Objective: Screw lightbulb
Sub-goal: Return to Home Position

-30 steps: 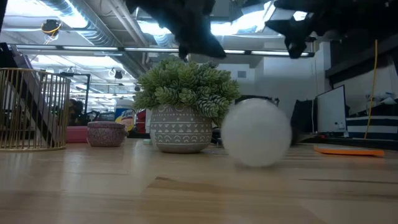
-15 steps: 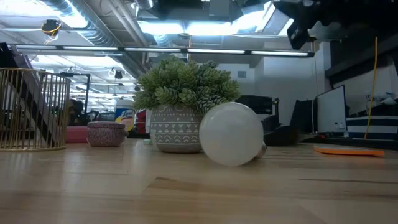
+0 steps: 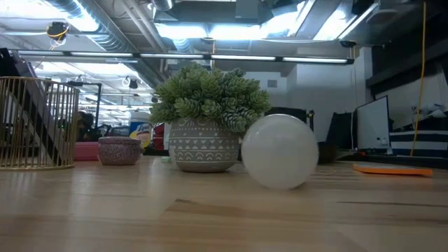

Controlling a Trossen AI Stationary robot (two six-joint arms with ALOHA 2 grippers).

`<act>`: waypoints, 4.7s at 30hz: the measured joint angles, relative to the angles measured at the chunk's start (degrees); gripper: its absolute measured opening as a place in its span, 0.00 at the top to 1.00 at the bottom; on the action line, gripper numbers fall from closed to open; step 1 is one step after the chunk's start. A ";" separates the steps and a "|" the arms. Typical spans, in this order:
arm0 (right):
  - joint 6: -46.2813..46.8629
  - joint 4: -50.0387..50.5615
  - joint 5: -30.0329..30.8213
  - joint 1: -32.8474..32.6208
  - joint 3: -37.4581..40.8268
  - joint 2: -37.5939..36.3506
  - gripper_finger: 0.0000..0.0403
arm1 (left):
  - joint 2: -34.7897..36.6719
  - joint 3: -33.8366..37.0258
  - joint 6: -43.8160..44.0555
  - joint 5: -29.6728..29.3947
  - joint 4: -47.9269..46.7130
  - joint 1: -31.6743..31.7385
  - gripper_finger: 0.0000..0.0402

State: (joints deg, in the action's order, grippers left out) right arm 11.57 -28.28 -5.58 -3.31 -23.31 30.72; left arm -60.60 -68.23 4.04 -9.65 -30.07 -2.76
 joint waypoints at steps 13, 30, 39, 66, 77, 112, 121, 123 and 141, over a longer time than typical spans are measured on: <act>-0.06 2.04 0.00 -0.02 0.00 -2.80 0.93 | 1.76 0.01 -3.65 -0.05 -4.19 0.73 1.00; 1.92 18.77 9.45 -0.04 11.32 -19.00 0.93 | 23.20 28.08 -1.32 0.00 12.69 0.02 1.00; 7.31 17.20 12.52 -0.04 21.23 -23.26 0.93 | 33.41 45.79 -0.08 0.02 28.69 0.02 1.00; 7.61 22.51 13.11 -0.04 22.73 -23.36 0.93 | 40.25 65.13 1.82 0.46 28.43 0.11 1.00; 7.63 22.52 13.09 -0.04 22.80 -23.38 0.93 | 39.59 64.89 1.56 0.53 24.07 0.11 1.00; 7.63 25.89 12.48 0.04 22.84 -30.57 0.93 | 59.95 64.98 1.54 0.48 24.21 0.26 1.00; 7.63 25.85 12.48 0.04 22.84 -30.60 0.93 | 59.95 64.98 1.54 0.48 24.13 0.26 1.00; 7.63 25.85 12.48 0.04 22.84 -30.60 0.93 | 59.93 64.98 1.54 0.48 24.15 0.26 1.00; 7.63 25.85 12.48 0.02 22.84 -30.60 0.93 | 59.91 64.98 1.54 0.48 24.09 0.26 1.00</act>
State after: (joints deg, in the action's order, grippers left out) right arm 19.20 -2.44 6.90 -3.29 -0.47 0.12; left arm -0.69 -3.25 5.58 -9.17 -5.98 -2.50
